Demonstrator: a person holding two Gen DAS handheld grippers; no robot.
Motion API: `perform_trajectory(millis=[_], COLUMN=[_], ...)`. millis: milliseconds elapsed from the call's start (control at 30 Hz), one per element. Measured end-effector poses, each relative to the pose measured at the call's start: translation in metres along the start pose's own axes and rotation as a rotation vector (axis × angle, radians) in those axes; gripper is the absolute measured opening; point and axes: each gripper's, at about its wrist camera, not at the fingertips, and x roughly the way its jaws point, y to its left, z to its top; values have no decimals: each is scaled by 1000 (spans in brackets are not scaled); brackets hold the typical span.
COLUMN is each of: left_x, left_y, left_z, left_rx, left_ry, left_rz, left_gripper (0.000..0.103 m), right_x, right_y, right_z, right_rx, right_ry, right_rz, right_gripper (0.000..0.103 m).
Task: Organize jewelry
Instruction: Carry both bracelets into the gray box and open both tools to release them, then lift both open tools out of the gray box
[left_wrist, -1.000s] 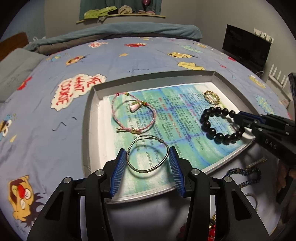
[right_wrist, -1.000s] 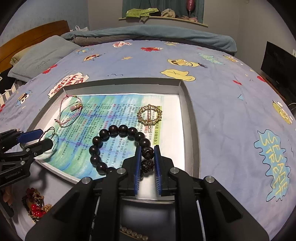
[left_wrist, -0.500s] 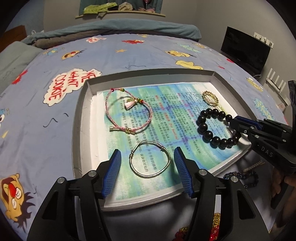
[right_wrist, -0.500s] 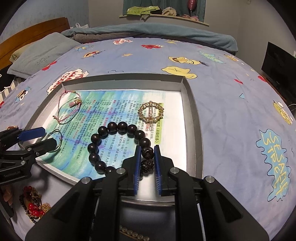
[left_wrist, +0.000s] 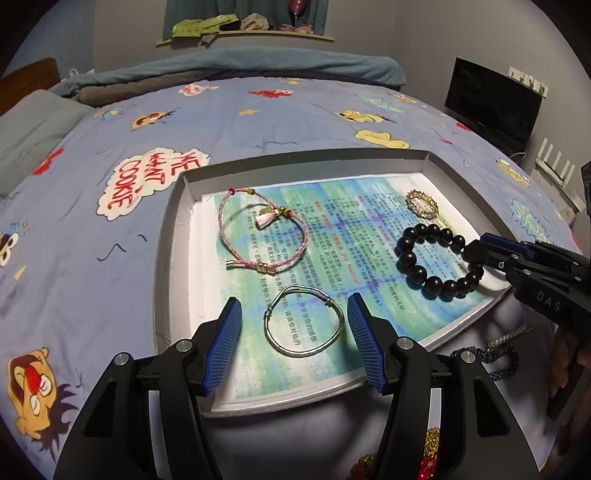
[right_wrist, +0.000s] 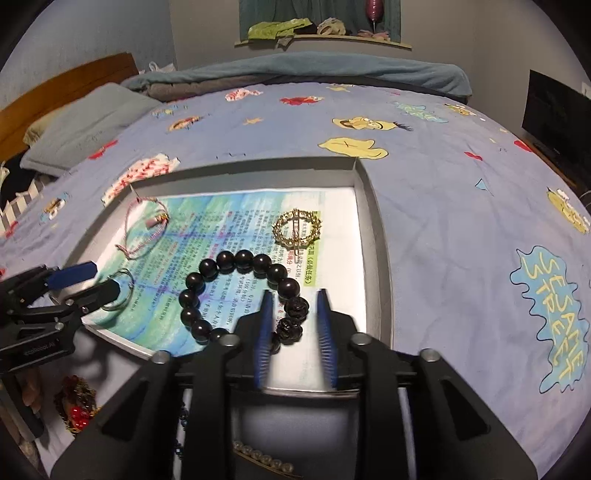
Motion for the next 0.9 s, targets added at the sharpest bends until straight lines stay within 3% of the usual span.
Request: perform_trajectory(millis=[100,200,300,533,767,900], left_x=[-6,-17,-26,-43,-60,-70], left_y=[-1,0,0,0,-1,-1], left_z=[1,1,1,-1,-5,-8], left_rx=[-3,-12,-8,3,11,16], left_ry=[-20,-54,-79,-117,-144,-146], left_rz=[1,4,22,66,92,94], left_gripper=[61,63,65,77,90,92], right_x=[-7,-16,-27,-47,-60,-70], right_y=[0,0,-1,-5,-3,-1], right_z=[1,2,4,6,0,-5], right_rx=[11,23,38,79,77,62], right_ry=[-16,-44,-76,-128,-148,-156], right_rz=[14,27,40,60,52,51], right_gripper=[33,50,56,85,96,98])
